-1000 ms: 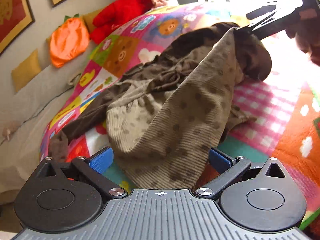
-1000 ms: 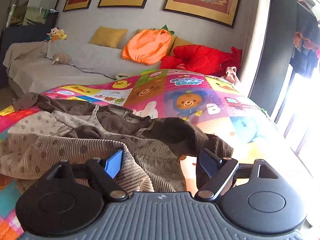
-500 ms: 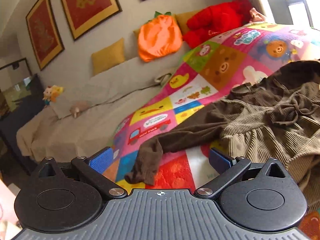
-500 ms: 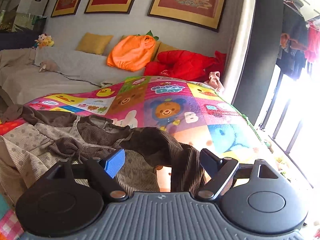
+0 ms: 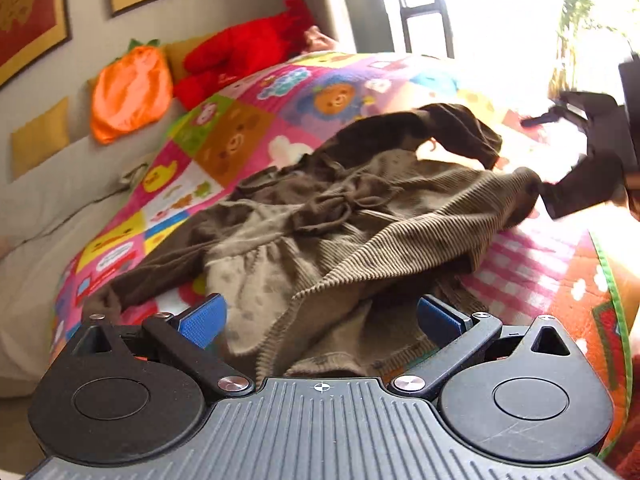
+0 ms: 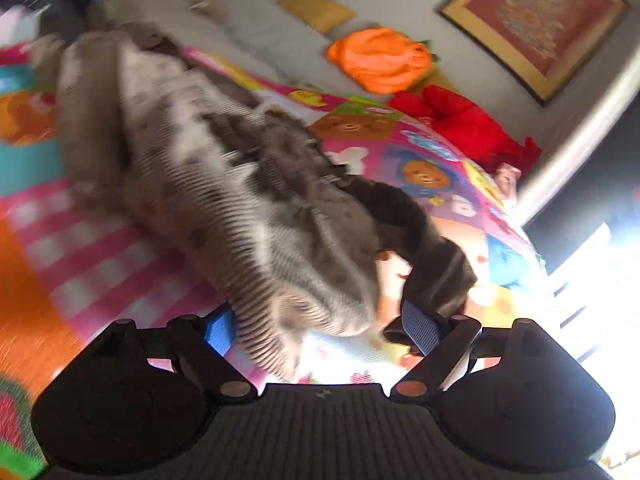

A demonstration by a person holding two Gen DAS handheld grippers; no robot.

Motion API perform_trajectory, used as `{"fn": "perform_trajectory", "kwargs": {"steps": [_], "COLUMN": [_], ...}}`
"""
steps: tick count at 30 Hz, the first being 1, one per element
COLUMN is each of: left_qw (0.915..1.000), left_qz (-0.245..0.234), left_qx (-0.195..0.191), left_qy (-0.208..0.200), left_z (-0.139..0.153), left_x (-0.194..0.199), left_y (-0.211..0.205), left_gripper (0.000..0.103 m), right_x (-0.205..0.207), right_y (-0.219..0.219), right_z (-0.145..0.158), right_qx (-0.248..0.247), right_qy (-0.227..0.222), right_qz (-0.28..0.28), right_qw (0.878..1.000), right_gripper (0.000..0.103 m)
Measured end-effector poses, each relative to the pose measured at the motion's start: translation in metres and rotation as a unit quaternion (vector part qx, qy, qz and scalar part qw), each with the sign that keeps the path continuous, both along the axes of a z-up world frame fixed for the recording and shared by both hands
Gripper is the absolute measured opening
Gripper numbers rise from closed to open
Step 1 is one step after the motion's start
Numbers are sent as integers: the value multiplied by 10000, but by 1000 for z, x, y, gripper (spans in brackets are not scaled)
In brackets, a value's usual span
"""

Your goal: Fold clothes

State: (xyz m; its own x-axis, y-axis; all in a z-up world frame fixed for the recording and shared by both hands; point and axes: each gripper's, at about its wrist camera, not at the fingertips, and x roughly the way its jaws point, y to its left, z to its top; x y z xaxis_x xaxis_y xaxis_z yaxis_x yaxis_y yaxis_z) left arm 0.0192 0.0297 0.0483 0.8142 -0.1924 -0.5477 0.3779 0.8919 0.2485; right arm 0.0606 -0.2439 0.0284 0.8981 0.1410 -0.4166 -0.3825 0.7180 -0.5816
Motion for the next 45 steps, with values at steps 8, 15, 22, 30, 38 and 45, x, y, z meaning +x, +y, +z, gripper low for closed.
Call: {"fn": "perform_trajectory", "kwargs": {"steps": [8, 15, 22, 30, 38, 45], "left_qw": [9920, 9872, 9812, 9766, 9933, 9805], "left_qz": [689, 1235, 1660, 1872, 760, 34], "left_qx": [1048, 1007, 990, 1046, -70, -1887], "left_qy": [-107, 97, -15, 152, 873, 544], "left_z": [-34, -32, -17, -16, -1, 32], "left_x": [51, 43, 13, -32, -68, -41], "left_y": [-19, 25, 59, 75, 84, 75], "left_gripper": [103, 103, 103, 103, 103, 103], "right_x": [41, 29, 3, -16, -71, -54], "right_y": [-43, -46, -66, -94, -117, -121], "right_z": [29, -15, 71, 1, -9, 41], "right_qx": [1509, 481, 1273, 736, 822, 2556], "right_qy": [78, -37, -1318, -80, 1003, 903], "right_qz": [-948, -1026, -1119, -1498, -622, -42], "right_qw": [9840, 9936, 9767, 9859, 9896, 9625], "right_gripper": [85, 81, 75, 78, 86, 96]}}
